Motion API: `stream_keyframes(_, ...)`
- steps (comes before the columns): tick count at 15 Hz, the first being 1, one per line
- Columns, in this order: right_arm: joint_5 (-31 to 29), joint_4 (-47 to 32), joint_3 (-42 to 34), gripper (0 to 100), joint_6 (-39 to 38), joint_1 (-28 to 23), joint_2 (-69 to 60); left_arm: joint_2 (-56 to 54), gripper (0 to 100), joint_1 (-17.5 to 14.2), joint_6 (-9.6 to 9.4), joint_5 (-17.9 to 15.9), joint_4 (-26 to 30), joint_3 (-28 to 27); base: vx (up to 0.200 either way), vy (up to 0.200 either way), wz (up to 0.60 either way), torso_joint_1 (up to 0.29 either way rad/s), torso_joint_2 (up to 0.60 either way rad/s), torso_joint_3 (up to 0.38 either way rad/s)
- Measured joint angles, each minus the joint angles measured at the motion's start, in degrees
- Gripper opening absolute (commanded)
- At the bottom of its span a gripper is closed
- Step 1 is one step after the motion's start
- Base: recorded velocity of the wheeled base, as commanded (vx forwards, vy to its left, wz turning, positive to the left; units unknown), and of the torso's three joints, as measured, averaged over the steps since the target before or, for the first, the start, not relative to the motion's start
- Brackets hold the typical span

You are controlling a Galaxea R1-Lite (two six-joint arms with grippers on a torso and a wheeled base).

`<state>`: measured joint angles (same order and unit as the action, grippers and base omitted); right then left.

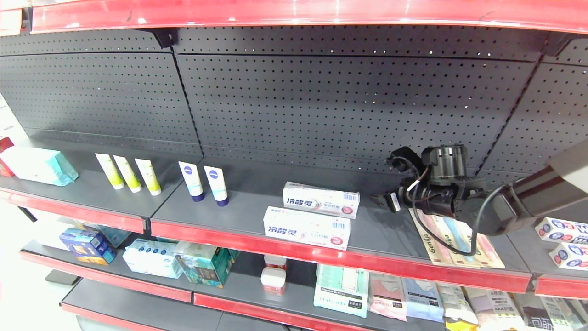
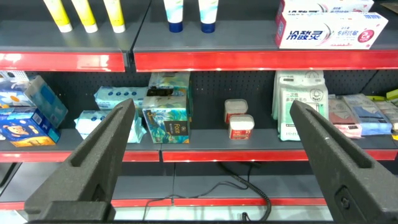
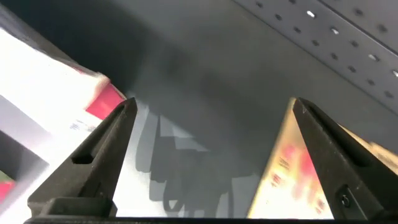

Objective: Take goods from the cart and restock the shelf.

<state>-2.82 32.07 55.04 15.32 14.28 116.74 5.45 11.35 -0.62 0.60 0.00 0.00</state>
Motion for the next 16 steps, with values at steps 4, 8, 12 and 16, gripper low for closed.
stream_keyframes(4,0.09,-0.44,-7.44,100,0.17,-2.16,-9.44,0.0,100,0.0,0.0,0.0,0.0,0.0,0.0,0.0,0.0,0.0,0.0,0.0)
stream_keyframes(8,0.41,-0.52,-18.99,100,0.09,-4.33,-26.25,0.0,100,0.0,0.0,0.0,0.0,0.0,0.0,0.0,0.0,0.0,0.0,0.0)
stream_keyframes(12,3.11,-1.78,-34.93,100,0.41,-10.86,-49.26,0.0,100,0.0,0.0,0.0,0.0,0.0,0.0,0.0,0.0,0.0,0.0,0.0)
stream_keyframes(16,6.83,-12.31,-46.4,100,-0.13,-17.3,-75.51,0.0,100,-0.02,0.0,0.0,0.0,0.0,0.0,0.0,0.0,0.0,0.0,0.0)
